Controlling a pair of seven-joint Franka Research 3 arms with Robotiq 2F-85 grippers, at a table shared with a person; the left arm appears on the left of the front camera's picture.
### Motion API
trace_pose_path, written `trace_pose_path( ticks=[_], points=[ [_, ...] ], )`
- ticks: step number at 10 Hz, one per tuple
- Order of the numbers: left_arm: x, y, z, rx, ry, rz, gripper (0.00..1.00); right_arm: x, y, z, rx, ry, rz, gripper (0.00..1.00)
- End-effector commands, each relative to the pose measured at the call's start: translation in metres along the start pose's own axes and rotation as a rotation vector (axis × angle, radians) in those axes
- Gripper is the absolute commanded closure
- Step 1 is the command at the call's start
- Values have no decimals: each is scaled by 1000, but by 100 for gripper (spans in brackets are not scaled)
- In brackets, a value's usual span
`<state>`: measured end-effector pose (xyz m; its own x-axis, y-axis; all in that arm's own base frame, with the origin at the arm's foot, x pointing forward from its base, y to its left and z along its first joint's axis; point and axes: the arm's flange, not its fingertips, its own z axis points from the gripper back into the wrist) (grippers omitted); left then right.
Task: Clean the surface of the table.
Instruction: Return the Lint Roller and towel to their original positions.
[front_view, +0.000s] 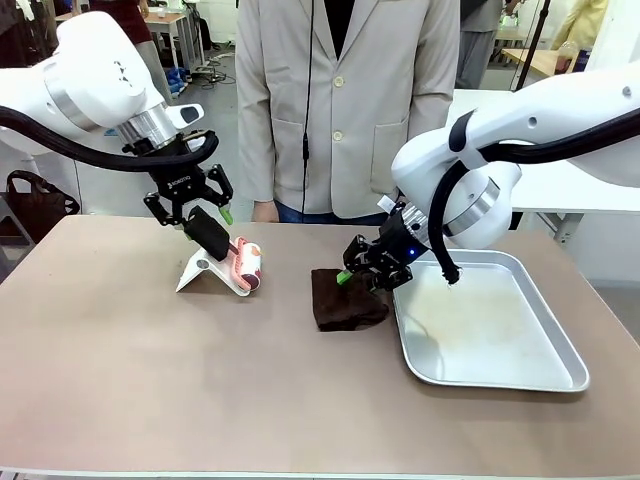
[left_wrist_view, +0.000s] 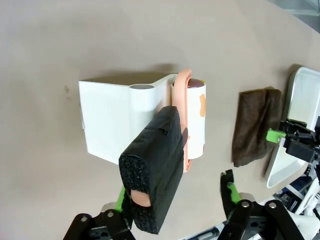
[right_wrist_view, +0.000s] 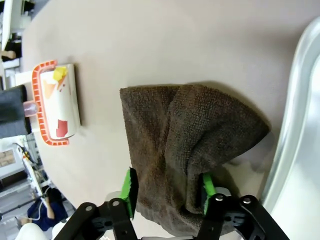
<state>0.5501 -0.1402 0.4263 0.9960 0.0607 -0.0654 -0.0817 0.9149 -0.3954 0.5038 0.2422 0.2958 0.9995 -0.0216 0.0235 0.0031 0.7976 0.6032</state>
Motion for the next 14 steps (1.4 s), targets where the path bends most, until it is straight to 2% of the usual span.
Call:
trace_pose_path(
  ticks=[1, 4, 7, 9, 11, 13, 14],
  points=[
    [-4, 16, 11, 10, -36, 19, 0, 8, 3, 1, -4, 21, -24, 0],
    [-25, 45, 39, 3, -88, 54, 0, 6, 8, 15, 13, 37, 10, 0],
    [-85, 64, 83, -192, -143, 15, 0, -5, 15, 48, 129, 95, 62, 0],
    [-139, 82, 112, -382, -177, -76, 0, -20, 12, 85, 181, 71, 84, 0],
    [-178, 105, 122, -547, -156, -133, 0, -36, -1, 114, 315, 97, 76, 0],
    [-214, 126, 120, -688, -131, -263, 0, -57, -25, 140, 526, 145, 99, 0],
    [-223, 136, 114, -734, -136, -283, 0, -67, -38, 152, 628, 168, 101, 0]
  ],
)
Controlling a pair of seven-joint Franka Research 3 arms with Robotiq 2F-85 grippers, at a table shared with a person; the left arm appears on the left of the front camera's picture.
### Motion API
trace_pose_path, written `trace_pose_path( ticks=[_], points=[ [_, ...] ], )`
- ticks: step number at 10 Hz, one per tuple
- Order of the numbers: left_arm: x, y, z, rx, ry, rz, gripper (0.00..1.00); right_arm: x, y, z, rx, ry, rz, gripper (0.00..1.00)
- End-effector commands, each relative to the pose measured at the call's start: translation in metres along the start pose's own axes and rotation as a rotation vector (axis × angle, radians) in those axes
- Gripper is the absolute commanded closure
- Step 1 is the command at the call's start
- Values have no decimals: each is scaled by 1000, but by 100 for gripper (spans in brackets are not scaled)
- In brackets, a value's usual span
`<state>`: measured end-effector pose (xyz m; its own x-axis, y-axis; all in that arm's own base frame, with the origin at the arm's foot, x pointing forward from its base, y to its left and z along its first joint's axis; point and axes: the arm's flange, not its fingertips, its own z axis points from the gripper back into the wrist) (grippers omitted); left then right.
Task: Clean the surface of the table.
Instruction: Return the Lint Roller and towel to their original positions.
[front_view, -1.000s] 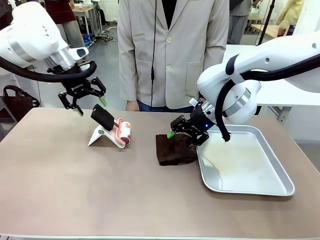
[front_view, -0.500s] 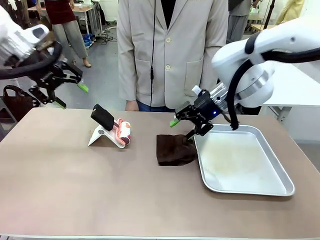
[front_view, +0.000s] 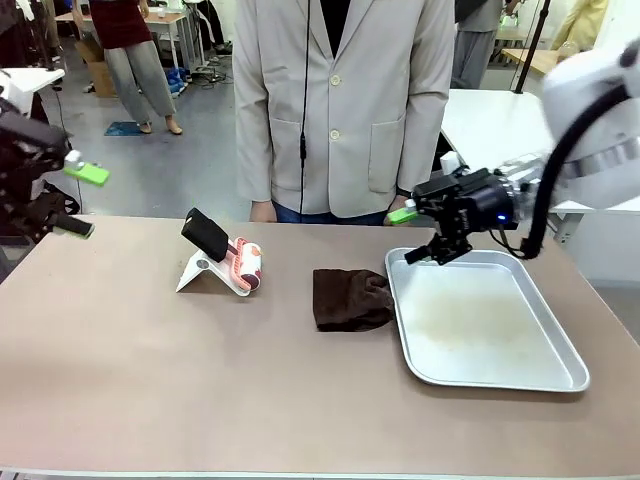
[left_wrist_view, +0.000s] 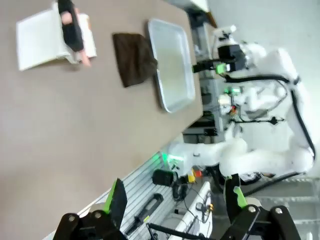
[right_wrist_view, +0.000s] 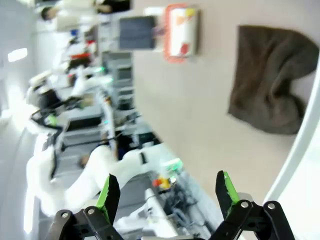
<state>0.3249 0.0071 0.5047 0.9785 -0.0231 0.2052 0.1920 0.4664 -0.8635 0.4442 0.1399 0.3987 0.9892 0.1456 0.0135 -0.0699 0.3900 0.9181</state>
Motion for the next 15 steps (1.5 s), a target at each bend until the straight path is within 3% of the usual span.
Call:
trace_pose_path(
  ticks=[1, 2, 4, 8, 9, 10, 15],
  points=[
    [-11, 27, 5, -127, 57, -58, 0, -26, -20, 30, 214, 15, 2, 0],
    [-11, 44, 9, -184, 97, -66, 0, -34, -29, 49, 320, -30, -8, 0],
    [-8, 83, 21, -257, 47, -73, 0, -57, -46, 84, 438, -25, 9, 0],
    [17, 142, 32, -321, -233, 155, 0, -92, -62, 117, 326, -264, -25, 0],
    [24, 147, 31, -311, -254, 211, 0, -76, -62, 120, 419, -135, -31, 0],
    [3, 147, 35, -295, -156, 112, 0, -76, -62, 120, 419, -135, -31, 0],
    [3, 147, 35, -295, -156, 112, 0, -76, -62, 120, 419, -135, -31, 0]
  ],
)
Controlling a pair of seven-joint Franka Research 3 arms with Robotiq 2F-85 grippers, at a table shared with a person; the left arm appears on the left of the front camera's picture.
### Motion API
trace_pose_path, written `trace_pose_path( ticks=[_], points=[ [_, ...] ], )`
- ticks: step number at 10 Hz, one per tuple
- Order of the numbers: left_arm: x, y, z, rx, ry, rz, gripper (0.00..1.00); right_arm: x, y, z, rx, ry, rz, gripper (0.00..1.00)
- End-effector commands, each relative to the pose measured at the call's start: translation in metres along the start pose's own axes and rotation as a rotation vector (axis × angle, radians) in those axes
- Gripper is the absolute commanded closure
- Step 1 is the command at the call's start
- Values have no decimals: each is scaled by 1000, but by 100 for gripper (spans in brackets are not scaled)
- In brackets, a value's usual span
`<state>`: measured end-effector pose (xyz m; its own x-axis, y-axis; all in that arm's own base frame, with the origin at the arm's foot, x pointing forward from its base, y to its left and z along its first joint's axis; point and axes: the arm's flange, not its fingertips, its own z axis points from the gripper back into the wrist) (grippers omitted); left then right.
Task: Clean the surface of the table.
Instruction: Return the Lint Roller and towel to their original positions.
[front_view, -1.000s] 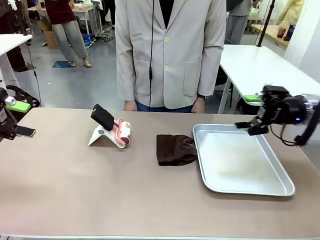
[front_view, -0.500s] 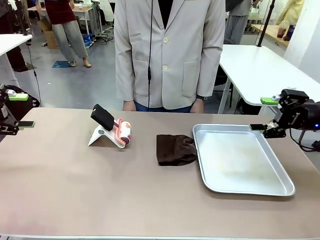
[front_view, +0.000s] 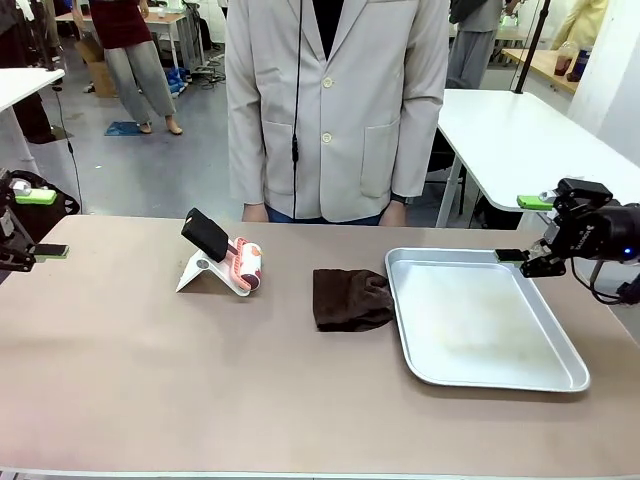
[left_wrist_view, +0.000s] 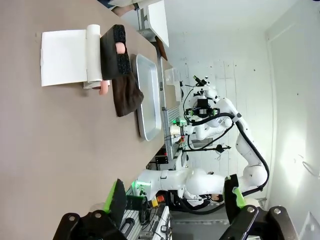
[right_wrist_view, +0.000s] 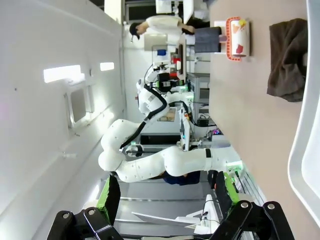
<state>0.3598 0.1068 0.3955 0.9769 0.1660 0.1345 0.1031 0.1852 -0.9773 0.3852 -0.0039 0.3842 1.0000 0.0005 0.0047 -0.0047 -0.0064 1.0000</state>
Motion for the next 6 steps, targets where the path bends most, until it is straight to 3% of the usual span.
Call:
trace_pose_path(
  ticks=[1, 6],
  points=[
    [-6, 0, 1, -5, 3, -17, 0, 4, 4, 0, 8, 9, 5, 0],
    [-6, 0, 1, -5, 3, -17, 0, 4, 4, 0, 8, 9, 5, 0]
  ],
)
